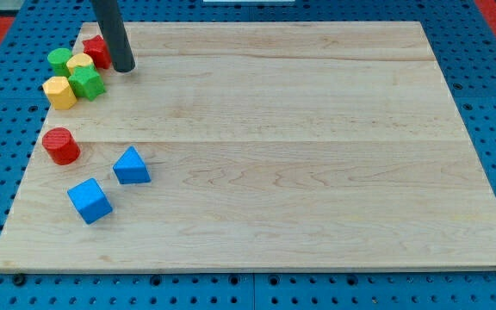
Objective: Push the red star towards the top left
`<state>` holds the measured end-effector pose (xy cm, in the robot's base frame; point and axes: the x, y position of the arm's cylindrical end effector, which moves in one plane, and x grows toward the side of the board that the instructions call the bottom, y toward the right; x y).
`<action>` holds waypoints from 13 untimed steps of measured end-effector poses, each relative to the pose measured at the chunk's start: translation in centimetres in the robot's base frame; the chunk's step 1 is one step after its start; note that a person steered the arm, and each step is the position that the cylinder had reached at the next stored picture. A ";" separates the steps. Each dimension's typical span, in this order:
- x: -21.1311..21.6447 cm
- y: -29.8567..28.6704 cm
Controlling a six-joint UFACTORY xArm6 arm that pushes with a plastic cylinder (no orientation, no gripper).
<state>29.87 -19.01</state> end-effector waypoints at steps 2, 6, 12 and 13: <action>-3.3 4.6; 1.2 -2.6; -5.3 -0.1; -2.1 -1.8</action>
<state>27.77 -20.84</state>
